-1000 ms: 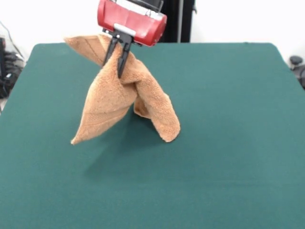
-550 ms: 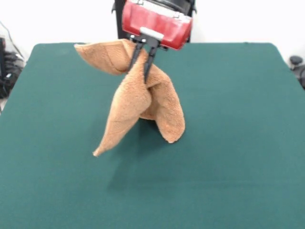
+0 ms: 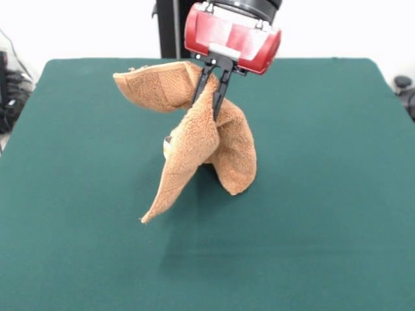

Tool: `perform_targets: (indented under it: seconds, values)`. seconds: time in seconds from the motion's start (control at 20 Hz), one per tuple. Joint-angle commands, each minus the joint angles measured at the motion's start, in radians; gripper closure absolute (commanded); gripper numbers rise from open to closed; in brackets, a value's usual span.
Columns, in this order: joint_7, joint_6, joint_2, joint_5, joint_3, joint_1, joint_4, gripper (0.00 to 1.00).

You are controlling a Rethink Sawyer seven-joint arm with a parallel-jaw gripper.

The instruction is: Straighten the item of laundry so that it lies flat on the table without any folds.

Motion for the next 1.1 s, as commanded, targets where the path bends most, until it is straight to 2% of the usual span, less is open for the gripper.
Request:
perform_targets:
  seconds: [0.05, 0.35, 0.5, 0.8, 1.1]
  values:
    - [0.259, -0.035, 0.056, 0.072, 0.051, 0.027, 0.111, 1.00]
    - [0.235, -0.045, 0.060, 0.066, 0.054, 0.024, 0.106, 1.00]
    - [0.290, -0.062, 0.074, 0.124, 0.025, 0.070, 0.125, 1.00]
    - [0.342, -0.099, 0.091, 0.219, 0.025, 0.126, 0.178, 1.00]
    - [0.313, -0.109, 0.079, 0.255, 0.042, 0.124, 0.206, 1.00]
